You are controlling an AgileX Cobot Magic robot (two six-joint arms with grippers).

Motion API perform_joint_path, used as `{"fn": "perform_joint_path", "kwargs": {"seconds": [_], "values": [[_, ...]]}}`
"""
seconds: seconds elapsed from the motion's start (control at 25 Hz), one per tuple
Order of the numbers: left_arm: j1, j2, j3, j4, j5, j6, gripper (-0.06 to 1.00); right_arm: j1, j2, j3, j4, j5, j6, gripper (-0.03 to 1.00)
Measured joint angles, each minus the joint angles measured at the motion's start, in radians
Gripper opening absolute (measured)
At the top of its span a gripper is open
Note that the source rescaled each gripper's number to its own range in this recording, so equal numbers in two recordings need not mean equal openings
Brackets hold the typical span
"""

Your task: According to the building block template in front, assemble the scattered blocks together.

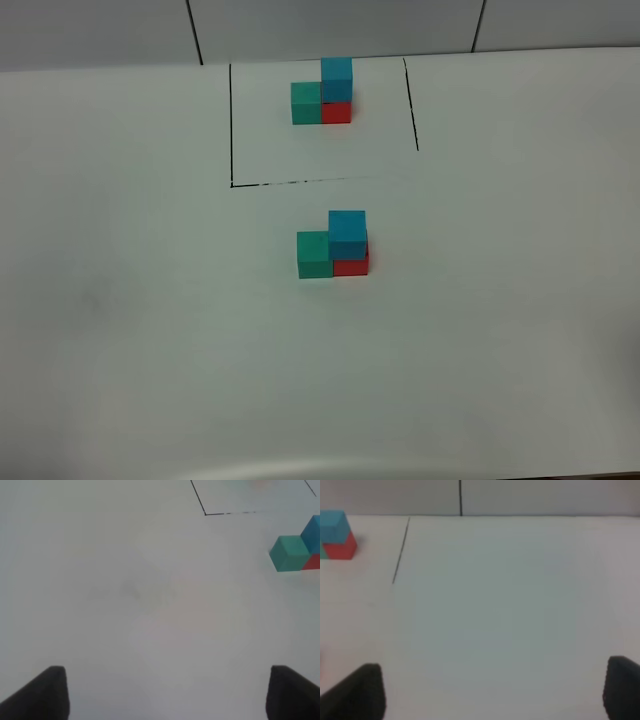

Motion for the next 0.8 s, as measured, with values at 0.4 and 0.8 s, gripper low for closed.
{"fn": "perform_joint_path", "kwargs": {"seconds": [0.4,0.8], "values": [[0.0,0.0,0.0,0.0,0.0,0.0,0.74,-0.079,-0.282,0.055,0.079,0.145,-0.044,0.77],[0.0,0.0,0.0,0.0,0.0,0.0,0.74,-0.083,-0.547,0.132,-0.036,0.314,0.041,0.77]]}}
